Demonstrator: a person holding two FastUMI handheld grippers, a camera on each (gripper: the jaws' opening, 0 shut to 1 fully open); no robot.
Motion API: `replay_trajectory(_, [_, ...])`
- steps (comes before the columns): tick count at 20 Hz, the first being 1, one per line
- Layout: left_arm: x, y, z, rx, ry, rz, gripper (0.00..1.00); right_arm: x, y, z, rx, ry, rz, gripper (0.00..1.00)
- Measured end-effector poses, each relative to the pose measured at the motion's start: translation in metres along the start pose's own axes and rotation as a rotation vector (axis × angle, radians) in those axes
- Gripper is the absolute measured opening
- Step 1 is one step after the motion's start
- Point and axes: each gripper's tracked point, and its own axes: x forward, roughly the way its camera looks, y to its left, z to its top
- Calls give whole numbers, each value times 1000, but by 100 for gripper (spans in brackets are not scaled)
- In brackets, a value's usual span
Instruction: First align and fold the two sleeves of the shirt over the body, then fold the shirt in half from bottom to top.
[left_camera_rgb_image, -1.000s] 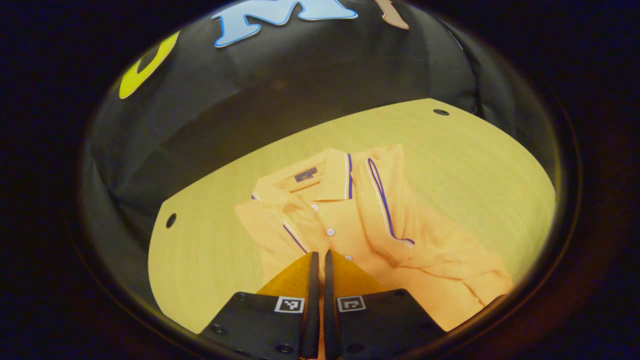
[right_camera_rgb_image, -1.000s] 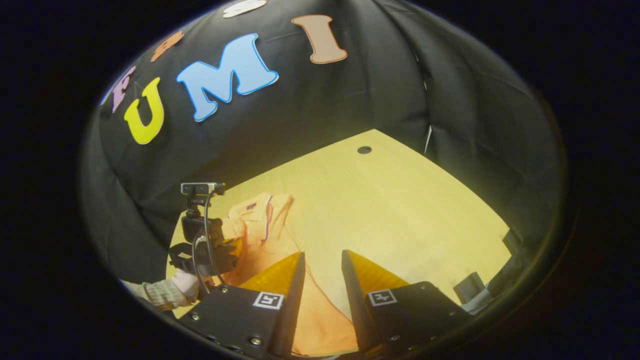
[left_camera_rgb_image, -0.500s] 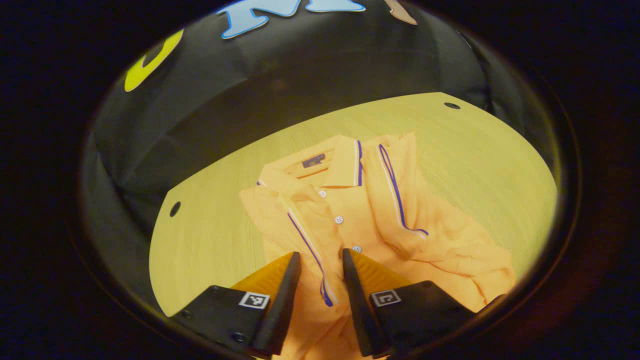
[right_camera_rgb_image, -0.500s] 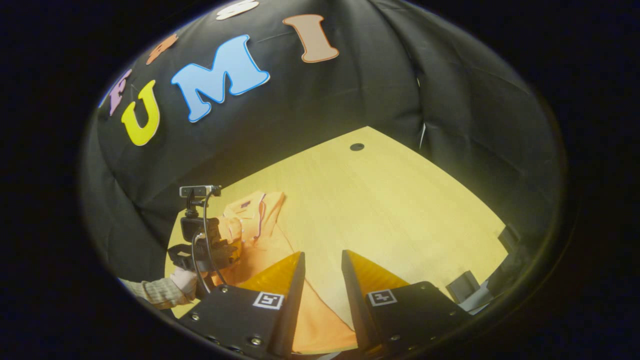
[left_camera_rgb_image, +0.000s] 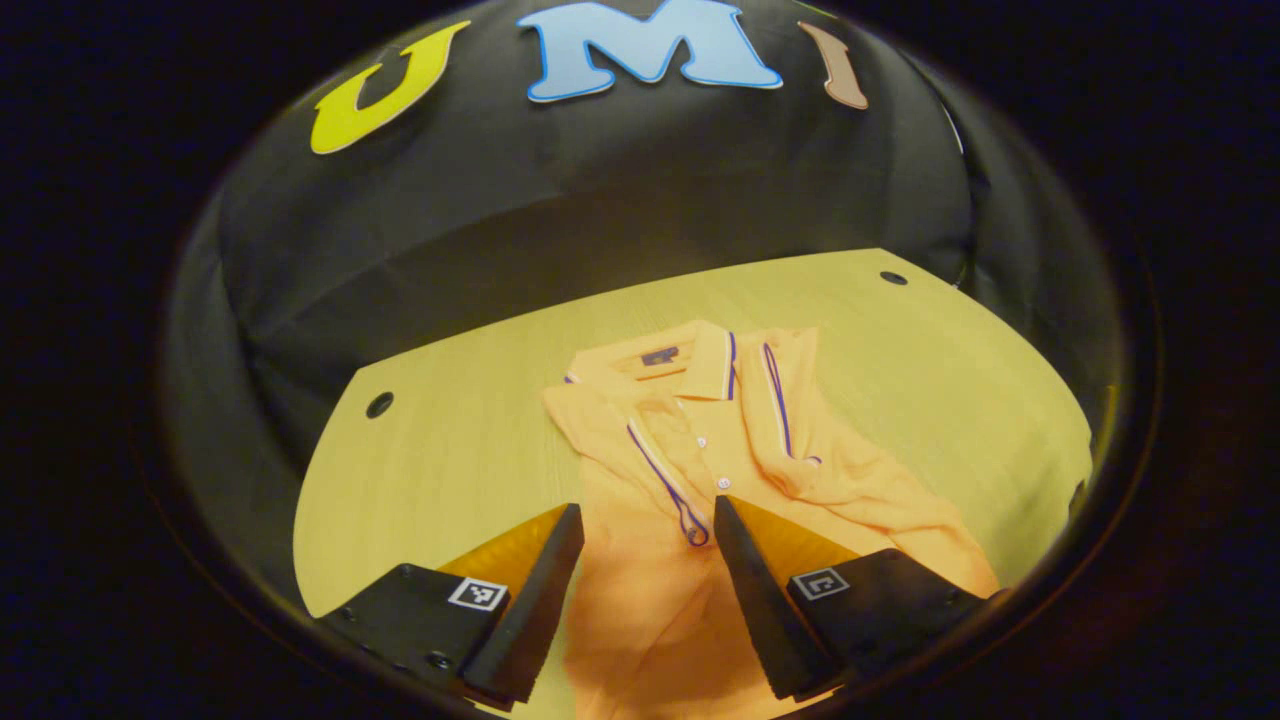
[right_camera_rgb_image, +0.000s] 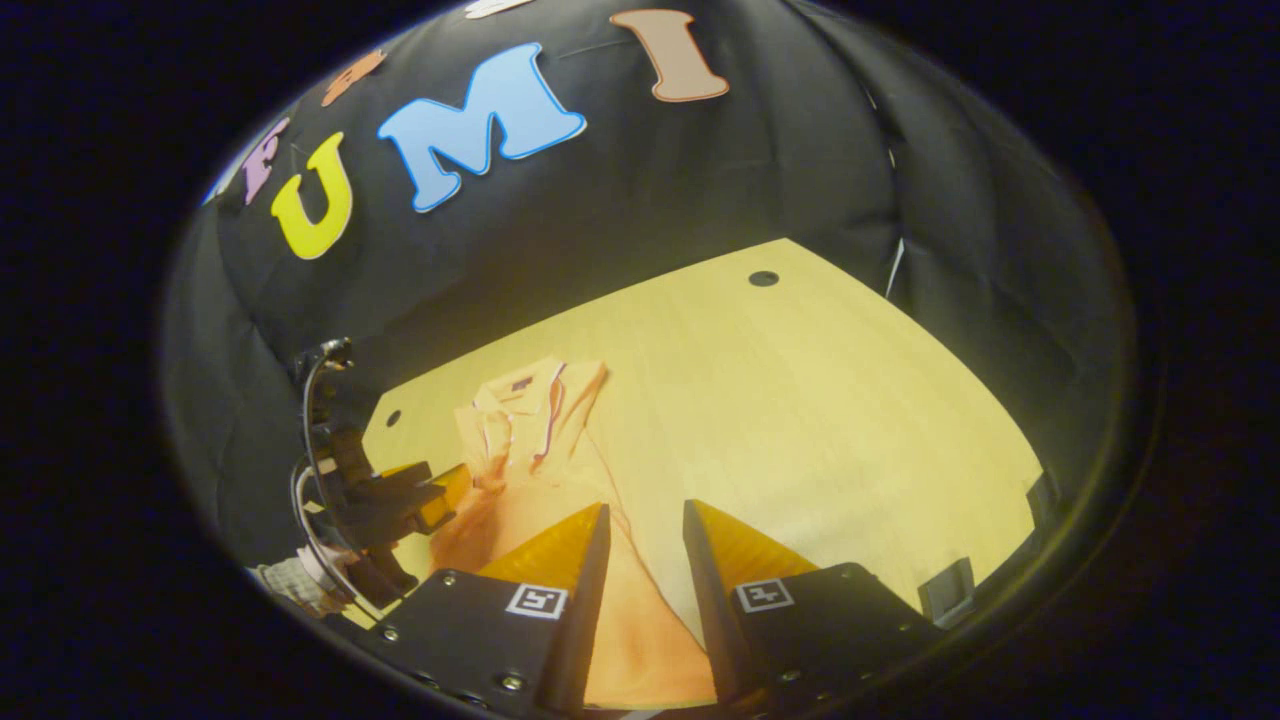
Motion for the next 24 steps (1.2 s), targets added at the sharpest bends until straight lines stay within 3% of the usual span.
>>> replay_trajectory(3, [-29, 17, -6, -22, -12, 14, 94, 10, 9, -12, -55, 53, 40, 47])
replay_trajectory(4, [-39, 23, -9, -37, -11, 18, 88, 13, 12, -15, -73, 71, 52, 47])
replay_trajectory(11, [-89, 47, -56, -88, 29, 33, 88, 27, 19, -47, -156, 209, 110, 47])
replay_trajectory(19, [-126, 43, -120, -93, 127, 0, 88, 31, 10, -85, -179, 352, 118, 48])
replay_trajectory(22, [-138, 30, -139, -77, 167, -46, 89, 24, 6, -97, -189, 397, 119, 48])
replay_trajectory(23, [-141, 25, -146, -80, 183, -63, 89, 22, 7, -104, -189, 419, 129, 55])
replay_trajectory(24, [-145, 23, -154, -85, 201, -70, 89, 19, 9, -109, -196, 439, 139, 85])
